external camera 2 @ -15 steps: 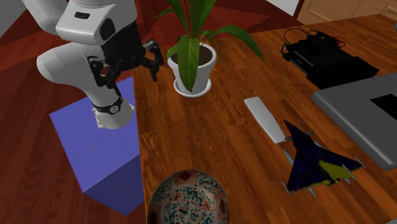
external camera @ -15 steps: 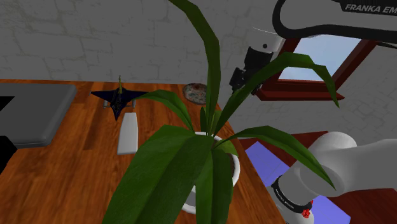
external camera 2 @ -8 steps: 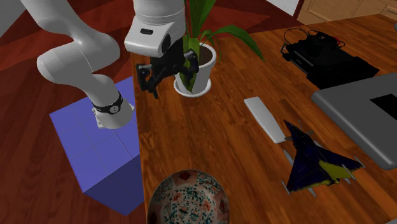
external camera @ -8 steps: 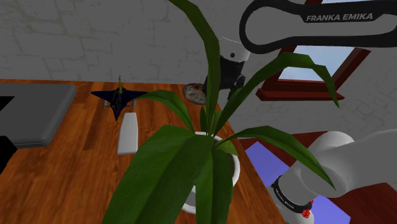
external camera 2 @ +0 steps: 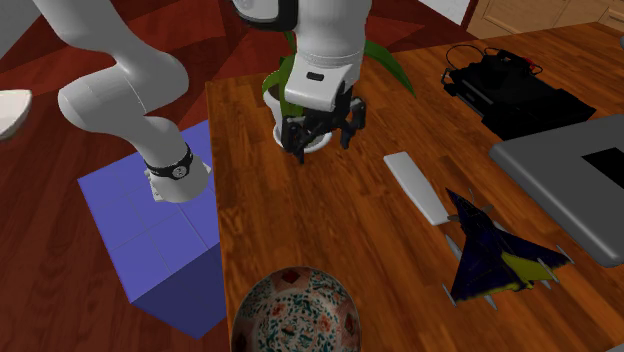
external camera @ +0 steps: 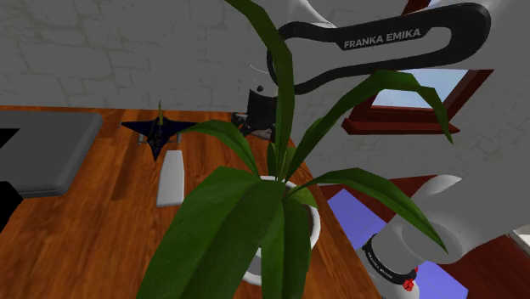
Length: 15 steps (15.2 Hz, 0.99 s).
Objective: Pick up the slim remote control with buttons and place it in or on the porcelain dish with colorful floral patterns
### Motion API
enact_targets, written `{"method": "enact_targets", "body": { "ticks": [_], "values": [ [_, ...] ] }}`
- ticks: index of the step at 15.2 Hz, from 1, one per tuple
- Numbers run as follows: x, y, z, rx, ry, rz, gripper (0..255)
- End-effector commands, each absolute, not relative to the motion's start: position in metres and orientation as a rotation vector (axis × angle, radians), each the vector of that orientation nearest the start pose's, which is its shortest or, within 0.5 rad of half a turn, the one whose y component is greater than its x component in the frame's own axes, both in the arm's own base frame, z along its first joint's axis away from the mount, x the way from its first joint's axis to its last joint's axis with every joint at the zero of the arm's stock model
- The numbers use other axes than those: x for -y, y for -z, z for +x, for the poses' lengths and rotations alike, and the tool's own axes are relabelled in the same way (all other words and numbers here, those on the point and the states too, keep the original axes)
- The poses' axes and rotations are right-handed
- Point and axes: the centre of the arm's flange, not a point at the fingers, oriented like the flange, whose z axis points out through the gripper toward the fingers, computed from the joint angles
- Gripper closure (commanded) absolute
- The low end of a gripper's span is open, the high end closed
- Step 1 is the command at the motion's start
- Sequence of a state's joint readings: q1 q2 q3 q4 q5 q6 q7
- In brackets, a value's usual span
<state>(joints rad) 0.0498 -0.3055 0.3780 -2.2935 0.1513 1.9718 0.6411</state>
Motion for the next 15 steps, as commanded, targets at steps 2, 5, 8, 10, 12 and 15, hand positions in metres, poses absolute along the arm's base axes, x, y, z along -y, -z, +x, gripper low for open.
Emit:
{"method": "enact_targets", "body": {
  "ticks": [2,5,8,10,12,15],
  "values": [
    [-0.24,-0.446,0.428,-0.494,-0.057,-3.095,0],
    [-0.271,-0.431,0.448,-0.53,-0.049,-3.092,0],
    [-0.301,-0.415,0.469,-0.565,-0.041,-3.089,0],
    [-0.32,-0.405,0.483,-0.588,-0.035,-3.086,0],
    [-0.34,-0.395,0.498,-0.611,-0.03,-3.083,0],
    [-0.369,-0.379,0.52,-0.646,-0.021,-3.079,0]
  ]
}}
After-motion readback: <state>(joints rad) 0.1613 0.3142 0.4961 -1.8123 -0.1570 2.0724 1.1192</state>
